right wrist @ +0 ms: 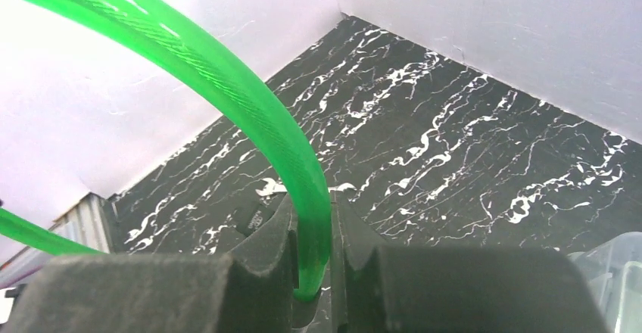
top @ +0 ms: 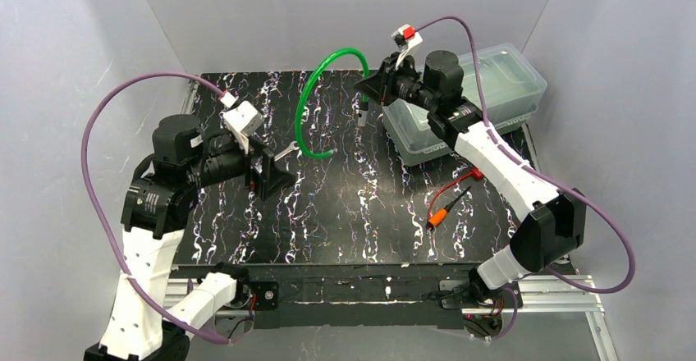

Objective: Lock with the key
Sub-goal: Pick up the lock from the center of the board, then lock the lock.

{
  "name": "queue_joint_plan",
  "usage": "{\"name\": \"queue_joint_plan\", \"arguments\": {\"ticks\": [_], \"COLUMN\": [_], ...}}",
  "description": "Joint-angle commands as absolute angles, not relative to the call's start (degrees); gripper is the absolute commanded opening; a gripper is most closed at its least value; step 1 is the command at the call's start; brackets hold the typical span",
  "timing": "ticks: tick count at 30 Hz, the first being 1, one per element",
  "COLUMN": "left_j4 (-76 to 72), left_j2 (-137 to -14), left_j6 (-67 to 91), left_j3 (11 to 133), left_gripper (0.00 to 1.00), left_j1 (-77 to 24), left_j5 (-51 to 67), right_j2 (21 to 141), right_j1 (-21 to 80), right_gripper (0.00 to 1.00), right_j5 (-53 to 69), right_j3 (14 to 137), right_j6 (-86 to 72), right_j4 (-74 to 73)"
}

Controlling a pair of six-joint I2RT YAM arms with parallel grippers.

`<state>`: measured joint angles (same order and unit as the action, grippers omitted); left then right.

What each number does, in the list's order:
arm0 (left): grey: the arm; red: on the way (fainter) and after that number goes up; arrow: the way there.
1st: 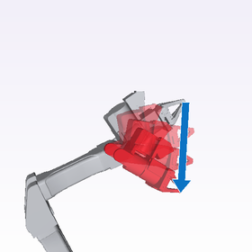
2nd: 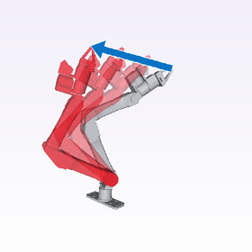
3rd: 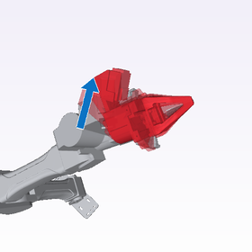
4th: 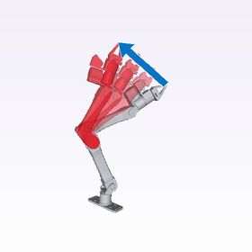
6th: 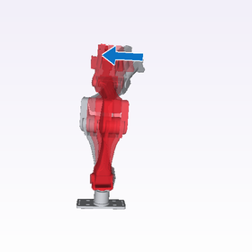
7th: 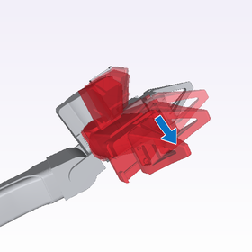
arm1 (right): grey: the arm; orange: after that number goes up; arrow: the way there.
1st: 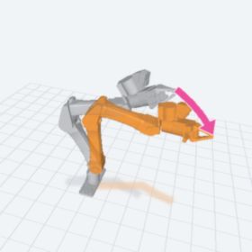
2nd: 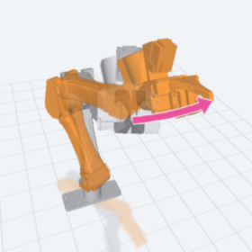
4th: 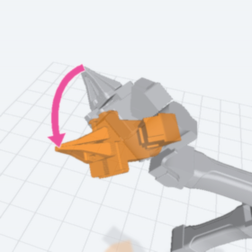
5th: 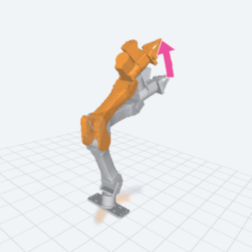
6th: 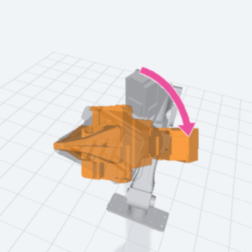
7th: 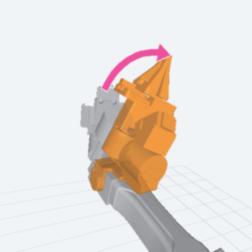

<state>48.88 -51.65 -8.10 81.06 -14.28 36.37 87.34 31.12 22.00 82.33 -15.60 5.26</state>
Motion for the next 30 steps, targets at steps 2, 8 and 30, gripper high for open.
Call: {"name": "queue_joint_plan", "arguments": {"ticks": [2, 8, 30], "left_j4": [52.4, 47.0, 28.7], "left_j2": [-48.6, -44.5, -44.4], "left_j6": [-10.3, -10.1, -1.3], "left_j3": [78.8, 71.8, 64.5], "left_gripper": [0.98, 0.98, 0.94], "left_j1": [-14.4, -14.4, -15.9], "left_j5": [42.8, 43.0, 48.7], "right_j2": [83.6, 83.3, 85.4], "right_j1": [30.2, 29.5, 29.7], "right_gripper": [0.01, 0.01, 0.01], "right_j5": [28.5, 33.2, 36.3], "right_j3": [84.6, 81.9, 79.5], "right_j6": [-23.9, -31.5, -36.8], "right_j4": [9.2, 15.4, 20.8]}}
